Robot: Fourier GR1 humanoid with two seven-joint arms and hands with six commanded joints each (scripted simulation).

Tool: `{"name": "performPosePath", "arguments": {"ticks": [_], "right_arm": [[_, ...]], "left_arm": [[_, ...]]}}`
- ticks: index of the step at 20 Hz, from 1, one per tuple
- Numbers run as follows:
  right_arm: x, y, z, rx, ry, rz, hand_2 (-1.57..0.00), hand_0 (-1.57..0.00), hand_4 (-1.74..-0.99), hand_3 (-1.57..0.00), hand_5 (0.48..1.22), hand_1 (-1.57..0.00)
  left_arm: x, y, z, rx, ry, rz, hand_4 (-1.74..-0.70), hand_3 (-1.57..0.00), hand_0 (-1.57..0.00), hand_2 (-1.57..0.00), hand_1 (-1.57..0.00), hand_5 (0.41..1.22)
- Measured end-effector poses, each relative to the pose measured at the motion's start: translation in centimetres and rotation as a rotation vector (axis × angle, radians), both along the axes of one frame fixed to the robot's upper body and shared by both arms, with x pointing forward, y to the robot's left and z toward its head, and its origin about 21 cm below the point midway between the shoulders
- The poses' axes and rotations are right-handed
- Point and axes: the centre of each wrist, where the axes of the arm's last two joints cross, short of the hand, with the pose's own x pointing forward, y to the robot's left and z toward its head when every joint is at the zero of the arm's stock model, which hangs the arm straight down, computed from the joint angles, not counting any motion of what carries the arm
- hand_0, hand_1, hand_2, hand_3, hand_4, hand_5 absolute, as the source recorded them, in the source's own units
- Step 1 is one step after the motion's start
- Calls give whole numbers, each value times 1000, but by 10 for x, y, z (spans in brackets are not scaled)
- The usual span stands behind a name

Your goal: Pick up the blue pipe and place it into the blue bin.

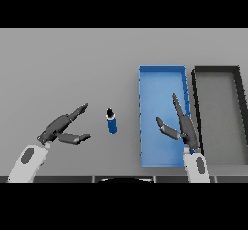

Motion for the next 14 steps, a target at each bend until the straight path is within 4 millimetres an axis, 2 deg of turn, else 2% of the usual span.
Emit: {"name": "performPosePath", "arguments": {"ticks": [6,8,10,14], "right_arm": [[-6,2,2,11,9,-9,1,1,-1228,1,621,1],[-4,3,1,12,26,-11,1,1,-1231,1,623,1],[-8,4,2,15,12,-13,1,1,-1229,1,621,1],[-9,5,2,11,12,-15,1,1,-1208,1,608,1]], "left_arm": [[-7,-36,-23,22,-17,-50,-1189,1,1,1,1,463],[-2,-45,-28,23,-11,-46,-1200,1,1,1,1,467],[0,-64,-37,5,22,-56,-1195,1,1,1,1,467],[11,-83,-49,-10,54,-64,-1172,1,1,1,1,464]]}}
